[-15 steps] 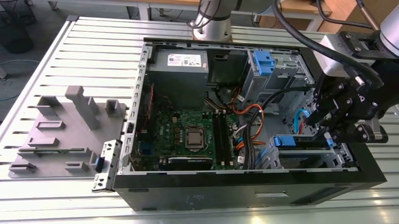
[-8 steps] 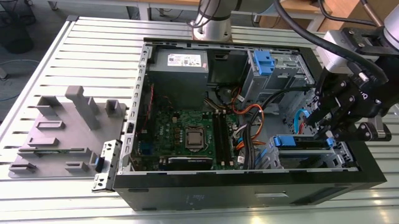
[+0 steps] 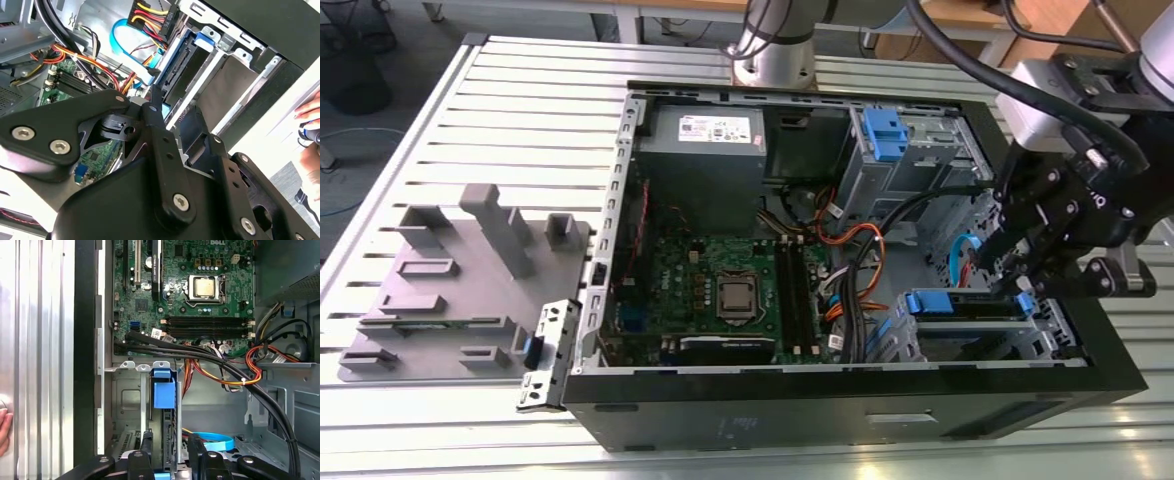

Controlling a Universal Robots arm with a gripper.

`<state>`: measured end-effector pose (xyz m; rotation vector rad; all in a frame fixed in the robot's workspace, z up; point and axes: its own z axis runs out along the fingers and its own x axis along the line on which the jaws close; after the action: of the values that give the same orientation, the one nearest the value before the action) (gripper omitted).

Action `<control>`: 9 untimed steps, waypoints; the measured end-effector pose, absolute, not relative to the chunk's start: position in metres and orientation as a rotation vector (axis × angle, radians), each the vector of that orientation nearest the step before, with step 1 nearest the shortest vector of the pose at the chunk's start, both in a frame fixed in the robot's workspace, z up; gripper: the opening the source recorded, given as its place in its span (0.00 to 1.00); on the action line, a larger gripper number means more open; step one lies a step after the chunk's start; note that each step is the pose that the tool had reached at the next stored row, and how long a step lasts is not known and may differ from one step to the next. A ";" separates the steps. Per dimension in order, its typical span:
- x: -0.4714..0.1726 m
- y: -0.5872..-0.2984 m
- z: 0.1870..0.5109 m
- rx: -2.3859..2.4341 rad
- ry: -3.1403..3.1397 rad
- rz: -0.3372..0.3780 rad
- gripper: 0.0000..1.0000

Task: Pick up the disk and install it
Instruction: 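Insert the first disk wire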

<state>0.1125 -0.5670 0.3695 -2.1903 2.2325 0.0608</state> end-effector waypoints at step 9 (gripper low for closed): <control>0.113 -0.561 0.368 -2.187 2.229 0.067 0.42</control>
<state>0.1132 -0.5605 0.3680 -2.1873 2.2294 0.0675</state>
